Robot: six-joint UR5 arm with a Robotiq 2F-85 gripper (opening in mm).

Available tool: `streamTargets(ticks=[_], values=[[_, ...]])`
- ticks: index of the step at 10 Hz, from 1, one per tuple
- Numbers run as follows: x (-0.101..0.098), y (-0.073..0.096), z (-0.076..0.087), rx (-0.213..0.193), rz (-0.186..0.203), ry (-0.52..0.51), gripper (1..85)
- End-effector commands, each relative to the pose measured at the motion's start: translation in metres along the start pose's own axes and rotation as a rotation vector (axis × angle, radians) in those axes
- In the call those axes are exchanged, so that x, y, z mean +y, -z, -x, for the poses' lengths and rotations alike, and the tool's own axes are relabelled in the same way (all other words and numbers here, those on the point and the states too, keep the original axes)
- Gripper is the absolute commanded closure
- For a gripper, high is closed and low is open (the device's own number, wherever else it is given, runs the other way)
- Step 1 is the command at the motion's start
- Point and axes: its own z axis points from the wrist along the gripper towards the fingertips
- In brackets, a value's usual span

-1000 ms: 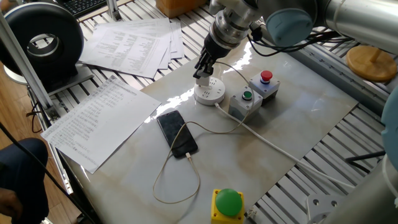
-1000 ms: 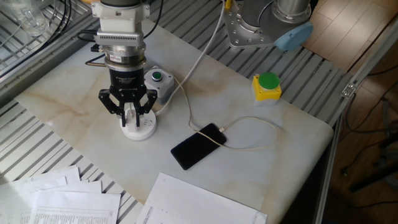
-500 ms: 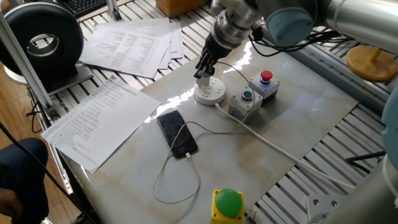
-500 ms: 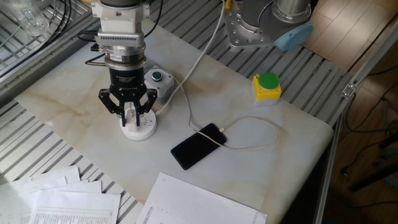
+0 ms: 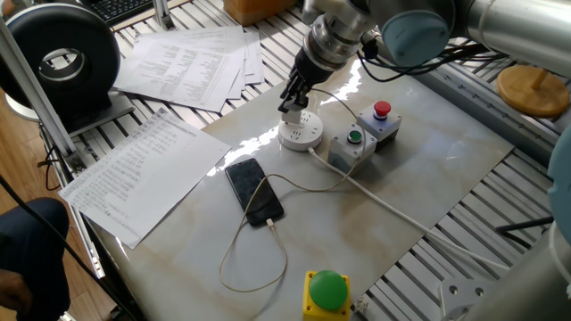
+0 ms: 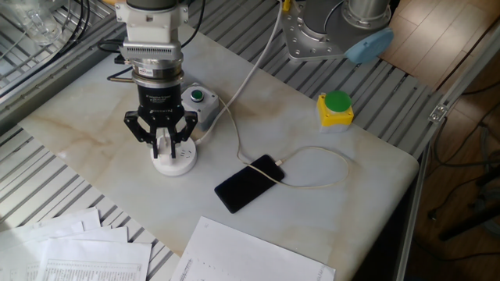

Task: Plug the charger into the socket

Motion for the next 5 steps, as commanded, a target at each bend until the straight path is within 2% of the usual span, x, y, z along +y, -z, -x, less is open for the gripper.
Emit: streamTargets(ticks=[1,3,4,5], values=[[-0.001,0.005,0.007,-0.009,0.002,-0.022,84.7],[-0.001,0.019,0.018,0.010,-0.011,-0.023,84.7],[-0.001,0.019,0.017,0.010,-0.011,-0.023,84.7],[0.001,0.015,0.018,-0.009,0.004,-0.039,84.7]])
